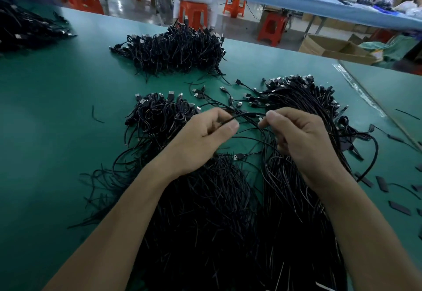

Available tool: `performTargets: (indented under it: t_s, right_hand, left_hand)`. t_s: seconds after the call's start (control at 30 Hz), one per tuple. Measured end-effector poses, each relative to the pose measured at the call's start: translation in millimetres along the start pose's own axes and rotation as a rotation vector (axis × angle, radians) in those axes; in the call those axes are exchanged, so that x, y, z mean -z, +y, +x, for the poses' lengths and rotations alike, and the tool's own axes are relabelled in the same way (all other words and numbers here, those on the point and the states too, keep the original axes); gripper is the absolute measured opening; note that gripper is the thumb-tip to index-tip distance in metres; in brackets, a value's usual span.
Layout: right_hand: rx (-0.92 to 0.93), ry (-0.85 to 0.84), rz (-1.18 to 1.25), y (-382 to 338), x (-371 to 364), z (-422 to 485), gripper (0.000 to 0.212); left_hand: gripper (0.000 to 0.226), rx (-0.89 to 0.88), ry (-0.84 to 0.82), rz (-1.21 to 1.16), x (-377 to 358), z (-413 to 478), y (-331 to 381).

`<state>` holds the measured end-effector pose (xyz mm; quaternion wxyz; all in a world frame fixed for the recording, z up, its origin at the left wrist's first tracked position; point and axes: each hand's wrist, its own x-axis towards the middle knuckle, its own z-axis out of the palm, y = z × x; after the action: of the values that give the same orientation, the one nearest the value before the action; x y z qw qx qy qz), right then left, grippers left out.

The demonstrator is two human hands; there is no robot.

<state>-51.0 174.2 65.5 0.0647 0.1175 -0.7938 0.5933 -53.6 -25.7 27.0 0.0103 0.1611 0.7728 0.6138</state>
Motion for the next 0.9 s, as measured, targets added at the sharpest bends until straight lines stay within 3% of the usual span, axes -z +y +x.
performTargets:
  t_s: [0.1,0.17,0.23,0.3,0.4,0.5,0.6,0.7,0.77,0.83,0.9]
  right_hand:
    - [0.024,-0.064,0.079,3.7,0.7,-1.5,0.026]
    - [0.049,-0.077,0.153,3.5,-0.6,-0.9,0.023]
    - [0.069,-0.091,0.191,1.2,-5.2,-0.1,0.02]
    - [0.073,-0.125,0.154,1.2,-12.7,-0.4,0.02]
    - [0.018,-0.27,-0.031,4.3,-28.2,-6.5,0.025]
    - [0.011,-0.402,-0.241,7.5,-38.8,-14.8,0.028]
    - [0.005,-0.47,-0.45,7.8,-38.8,-20.1,0.036]
    - [-0.015,-0.544,-0.585,1.5,-32.8,-22.5,0.028]
    - [0.001,-0.556,-0.607,-4.5,-27.3,-23.2,0.022]
    - [0.056,-0.511,-0.547,-12.2,-21.7,-20.9,0.022]
    - [0.092,-0.468,-0.408,-19.7,-15.0,-16.1,0.021]
  left_hand:
    - [0.042,0.106,-0.136,-0.325,5.7,-10.1,2.9]
    - [0.047,0.142,-0.323,-0.438,11.1,-16.5,5.2]
    - [0.05,0.123,-0.547,-0.534,12.0,-21.9,9.3]
    - [0.048,0.059,-0.659,-0.682,10.1,-24.3,14.8]
    - [0.043,0.029,-0.562,-0.943,5.5,-20.7,20.8]
    - [0.043,0.079,-0.204,-1.021,-0.7,-14.5,16.1]
    - [0.043,0.089,0.101,-0.898,-12.1,-9.6,1.7]
    - [0.036,0.042,0.27,-0.53,-16.1,-8.8,-8.4]
    - [0.031,0.003,0.279,-0.252,-16.2,-10.0,-12.0]
    - [0.029,-0.044,0.179,0.0,-16.7,-14.0,-9.9]
    - [0.035,-0.043,0.044,0.039,-20.4,-18.3,-4.0]
